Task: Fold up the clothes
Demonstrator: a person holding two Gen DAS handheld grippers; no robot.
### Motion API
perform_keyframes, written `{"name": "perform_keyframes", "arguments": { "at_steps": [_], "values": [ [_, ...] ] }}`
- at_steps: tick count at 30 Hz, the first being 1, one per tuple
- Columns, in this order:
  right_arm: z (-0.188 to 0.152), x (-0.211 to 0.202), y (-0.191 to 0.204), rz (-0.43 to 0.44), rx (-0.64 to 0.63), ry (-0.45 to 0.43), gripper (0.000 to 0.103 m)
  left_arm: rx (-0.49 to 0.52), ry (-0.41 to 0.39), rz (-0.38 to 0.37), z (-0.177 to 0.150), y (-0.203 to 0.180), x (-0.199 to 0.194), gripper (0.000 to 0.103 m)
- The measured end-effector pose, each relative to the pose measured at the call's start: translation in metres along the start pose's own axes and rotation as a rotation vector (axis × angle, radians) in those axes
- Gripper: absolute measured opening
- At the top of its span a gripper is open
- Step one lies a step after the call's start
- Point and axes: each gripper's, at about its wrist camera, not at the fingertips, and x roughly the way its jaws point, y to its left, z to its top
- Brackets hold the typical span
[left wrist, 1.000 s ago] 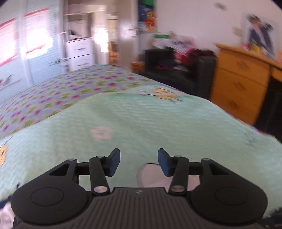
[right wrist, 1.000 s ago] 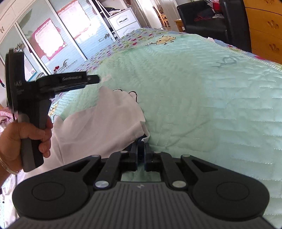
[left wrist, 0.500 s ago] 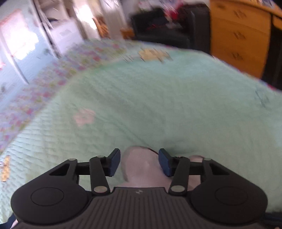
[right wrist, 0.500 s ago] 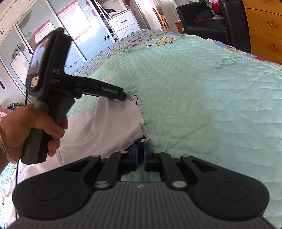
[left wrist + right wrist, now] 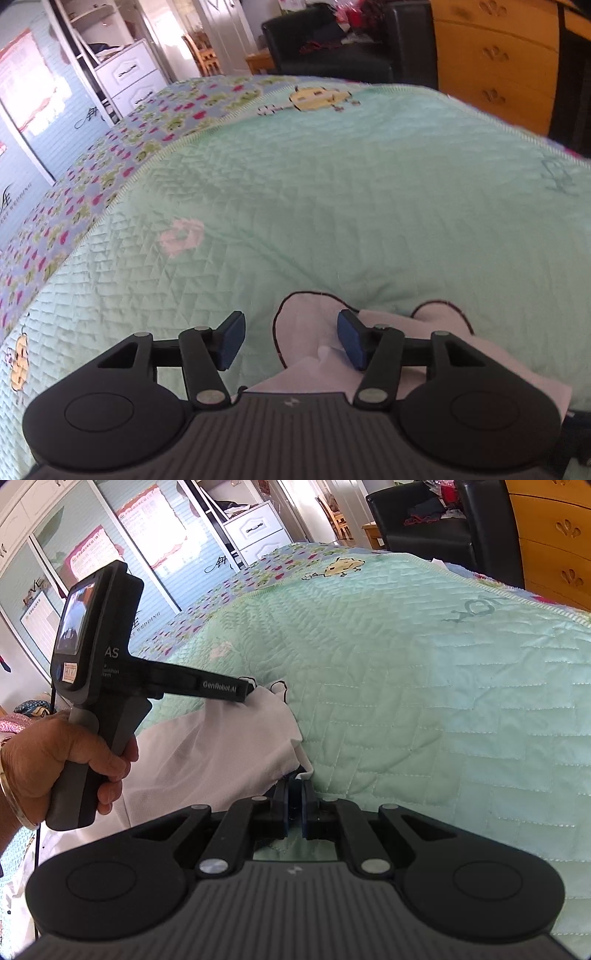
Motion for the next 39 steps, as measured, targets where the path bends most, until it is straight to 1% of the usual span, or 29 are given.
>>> {"name": "perform_keyframes", "arguments": {
  "at_steps": [2,3,4,5,8,9,10,12,13,15,17,18,19,20,21,23,24,26,27,29,30,31,33,34,36,37,38,39],
  "values": [
    [0.000,0.000,0.000,-0.002,-0.004,0.000,0.008,0.012,-0.016,-0.010,0.000,-0.003,-0.002,0.058],
    [0.000,0.001,0.000,-0.002,-0.007,0.000,0.008,0.019,-0.025,-0.014,0.000,-0.004,-0.003,0.048],
    [0.000,0.001,0.001,-0.003,-0.009,0.000,0.008,0.025,-0.033,-0.019,0.000,-0.006,-0.004,0.019],
    [0.000,0.001,0.001,-0.002,-0.011,-0.002,0.008,0.031,-0.041,-0.024,0.001,-0.007,-0.005,0.001],
    [0.001,0.000,0.000,0.001,-0.013,-0.005,0.008,0.050,-0.066,-0.039,0.001,-0.012,-0.009,0.000],
    [0.001,0.000,0.001,0.001,-0.011,-0.007,0.008,0.040,-0.093,-0.044,0.001,-0.012,-0.012,0.000],
    [0.001,-0.001,0.001,0.001,-0.009,-0.009,0.008,0.003,-0.142,-0.047,0.003,-0.008,-0.019,0.000],
    [0.002,-0.003,0.000,-0.005,-0.008,-0.014,0.008,-0.053,-0.193,-0.041,0.007,0.000,-0.025,0.000],
    [0.002,-0.004,0.000,-0.007,-0.007,-0.017,0.008,-0.073,-0.216,-0.034,0.008,0.003,-0.028,0.000],
    [0.004,-0.009,0.001,-0.010,-0.005,-0.032,0.010,-0.082,-0.247,-0.004,0.008,0.005,-0.031,0.000],
    [0.005,-0.014,-0.001,-0.020,0.004,-0.049,0.010,-0.094,-0.257,0.010,0.006,0.009,-0.028,0.004],
    [0.006,-0.016,-0.003,-0.026,0.012,-0.055,0.010,-0.102,-0.235,0.001,0.005,0.011,-0.024,0.011],
    [0.006,-0.016,-0.005,-0.038,0.018,-0.053,0.010,-0.114,-0.162,-0.040,0.004,0.013,-0.014,0.038],
    [0.005,-0.013,-0.007,-0.056,0.019,-0.044,0.010,-0.125,-0.089,-0.081,0.003,0.015,-0.004,0.051],
    [0.005,-0.010,-0.008,-0.070,0.018,-0.033,0.009,-0.136,-0.042,-0.104,0.000,0.017,0.003,0.057],
    [0.005,-0.009,-0.009,-0.067,0.029,-0.032,0.010,-0.158,-0.059,-0.080,-0.007,0.020,-0.001,0.056],
    [0.005,-0.009,-0.010,-0.058,0.042,-0.034,0.011,-0.165,-0.103,-0.049,-0.010,0.022,-0.007,0.057],
    [0.006,-0.010,-0.018,0.000,0.111,-0.037,0.029,-0.185,-0.168,0.001,-0.013,0.027,-0.017,0.064],
    [0.006,-0.010,-0.023,0.036,0.151,-0.039,0.033,-0.203,-0.181,0.001,-0.013,0.030,-0.020,0.070],
    [0.006,-0.009,-0.030,0.098,0.210,-0.046,0.051,-0.237,-0.201,0.000,-0.014,0.037,-0.026,0.072],
    [0.005,-0.007,-0.031,0.124,0.230,-0.049,0.054,-0.245,-0.198,0.001,-0.013,0.040,-0.028,0.073],
    [0.004,-0.005,-0.029,0.133,0.219,-0.051,0.056,-0.250,-0.200,0.012,-0.013,0.041,-0.031,0.073],
    [0.001,0.000,-0.018,0.114,0.154,-0.058,0.056,-0.266,-0.224,0.039,-0.013,0.043,-0.040,0.073],
    [-0.001,0.003,-0.012,0.104,0.122,-0.063,0.056,-0.283,-0.239,0.046,-0.016,0.045,-0.045,0.074],
    [-0.004,0.008,-0.005,0.079,0.092,-0.072,0.044,-0.319,-0.257,0.056,-0.022,0.048,-0.050,0.076],
    [-0.005,0.010,-0.006,0.063,0.092,-0.071,0.025,-0.330,-0.259,0.063,-0.026,0.050,-0.053,0.078],
    [-0.006,0.011,-0.009,0.063,0.109,-0.069,0.005,-0.341,-0.260,0.070,-0.030,0.051,-0.055,0.078],
    [-0.006,0.012,-0.012,0.065,0.126,-0.069,0.003,-0.357,-0.259,0.076,-0.034,0.052,-0.057,0.078]
  ]
}}
